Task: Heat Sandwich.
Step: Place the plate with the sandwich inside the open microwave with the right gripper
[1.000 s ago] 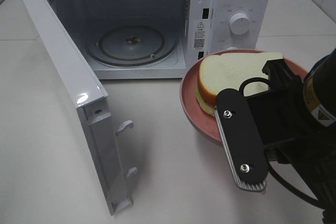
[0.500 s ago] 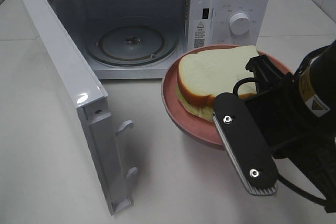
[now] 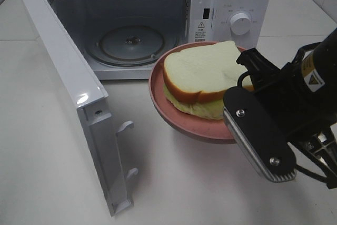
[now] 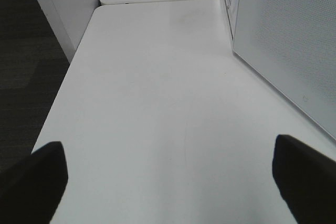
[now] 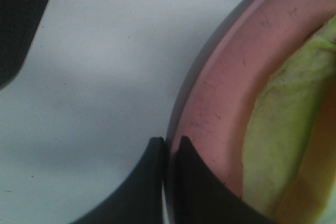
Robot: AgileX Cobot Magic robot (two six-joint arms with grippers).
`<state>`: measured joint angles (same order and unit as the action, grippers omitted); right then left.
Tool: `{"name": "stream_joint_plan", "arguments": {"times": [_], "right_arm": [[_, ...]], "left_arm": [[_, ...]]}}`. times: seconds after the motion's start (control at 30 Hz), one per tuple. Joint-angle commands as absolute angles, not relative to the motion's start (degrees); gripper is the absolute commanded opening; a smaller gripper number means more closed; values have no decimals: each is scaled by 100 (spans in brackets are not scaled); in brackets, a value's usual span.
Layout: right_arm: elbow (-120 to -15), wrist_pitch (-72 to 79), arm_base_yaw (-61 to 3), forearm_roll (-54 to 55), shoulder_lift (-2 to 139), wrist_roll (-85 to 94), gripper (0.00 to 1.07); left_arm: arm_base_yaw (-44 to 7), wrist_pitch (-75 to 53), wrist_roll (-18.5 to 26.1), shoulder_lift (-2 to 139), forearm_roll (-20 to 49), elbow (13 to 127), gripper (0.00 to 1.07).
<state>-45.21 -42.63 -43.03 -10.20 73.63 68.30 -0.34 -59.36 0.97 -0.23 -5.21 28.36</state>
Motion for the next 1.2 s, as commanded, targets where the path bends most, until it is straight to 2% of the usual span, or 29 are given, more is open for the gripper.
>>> {"name": "stream_joint_plan", "arguments": {"times": [0.03, 0.27, 0.67, 1.2], "right_arm": [[-4526, -4074, -3999, -819, 7380, 7443, 0], [-4538, -3976, -3741, -201, 7626, 8354, 0], [-4612, -3575, -3736, 34, 8084, 8617, 0], [-5615, -3547, -3741, 74, 9099, 8755, 0]], "left_arm": [[6, -5838, 74, -183, -510, 2825, 104], [6, -5838, 74, -183, -510, 2825, 104], [6, -5838, 74, -183, -510, 2825, 104], [6, -5838, 74, -183, -510, 2825, 104]]}}
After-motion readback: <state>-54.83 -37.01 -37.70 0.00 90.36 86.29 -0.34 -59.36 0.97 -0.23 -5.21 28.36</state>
